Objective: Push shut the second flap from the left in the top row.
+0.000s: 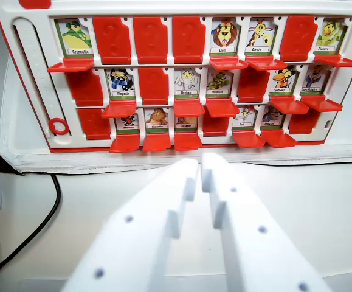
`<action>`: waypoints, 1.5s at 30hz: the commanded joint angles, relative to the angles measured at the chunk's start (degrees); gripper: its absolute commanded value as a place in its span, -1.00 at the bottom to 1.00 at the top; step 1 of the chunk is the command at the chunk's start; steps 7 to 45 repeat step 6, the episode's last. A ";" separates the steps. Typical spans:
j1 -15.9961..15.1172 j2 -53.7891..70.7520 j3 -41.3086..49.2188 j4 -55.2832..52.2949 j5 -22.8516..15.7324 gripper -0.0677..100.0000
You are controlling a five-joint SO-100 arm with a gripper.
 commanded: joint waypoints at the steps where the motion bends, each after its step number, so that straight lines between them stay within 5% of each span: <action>1: 0.18 4.31 -3.16 0.09 0.18 -1.00; 45: 0.26 4.31 -3.34 0.09 0.18 -1.00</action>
